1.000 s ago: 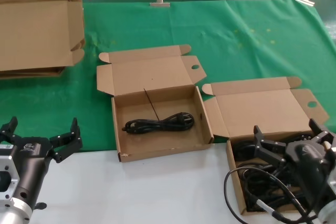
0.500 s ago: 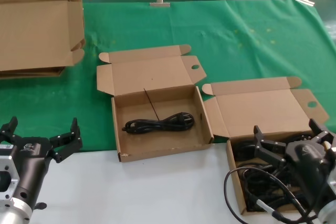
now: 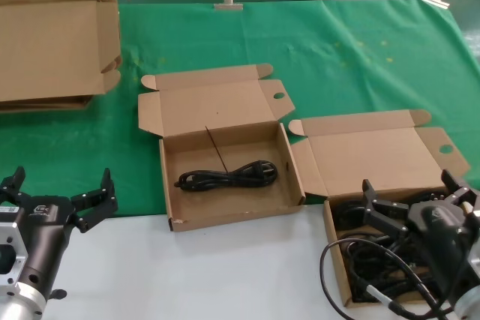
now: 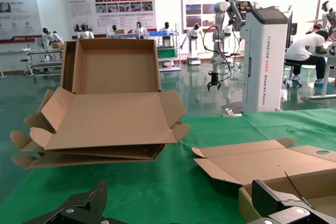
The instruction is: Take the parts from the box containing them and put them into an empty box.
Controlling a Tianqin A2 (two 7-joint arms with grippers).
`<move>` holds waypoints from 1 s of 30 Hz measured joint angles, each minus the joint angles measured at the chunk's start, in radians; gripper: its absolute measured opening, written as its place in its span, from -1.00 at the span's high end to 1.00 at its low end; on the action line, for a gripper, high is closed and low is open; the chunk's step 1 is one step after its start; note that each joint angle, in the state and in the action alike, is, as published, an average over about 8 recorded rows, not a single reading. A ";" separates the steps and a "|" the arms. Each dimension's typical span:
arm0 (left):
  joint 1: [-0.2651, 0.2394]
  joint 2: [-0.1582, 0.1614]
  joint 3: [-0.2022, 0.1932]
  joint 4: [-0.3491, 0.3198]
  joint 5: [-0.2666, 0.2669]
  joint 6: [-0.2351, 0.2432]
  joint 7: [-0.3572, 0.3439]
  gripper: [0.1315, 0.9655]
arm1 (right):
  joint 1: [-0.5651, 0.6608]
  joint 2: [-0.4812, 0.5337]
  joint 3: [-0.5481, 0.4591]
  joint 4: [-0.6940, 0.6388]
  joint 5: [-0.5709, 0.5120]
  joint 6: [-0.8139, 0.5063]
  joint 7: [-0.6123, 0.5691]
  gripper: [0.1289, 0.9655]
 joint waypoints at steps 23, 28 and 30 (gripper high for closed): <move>0.000 0.000 0.000 0.000 0.000 0.000 0.000 -1.00 | 0.000 0.000 0.000 0.000 0.000 0.000 0.000 -1.00; 0.000 0.000 0.000 0.000 0.000 0.000 0.000 -1.00 | 0.000 0.000 0.000 0.000 0.000 0.000 0.000 -1.00; 0.000 0.000 0.000 0.000 0.000 0.000 0.000 -1.00 | 0.000 0.000 0.000 0.000 0.000 0.000 0.000 -1.00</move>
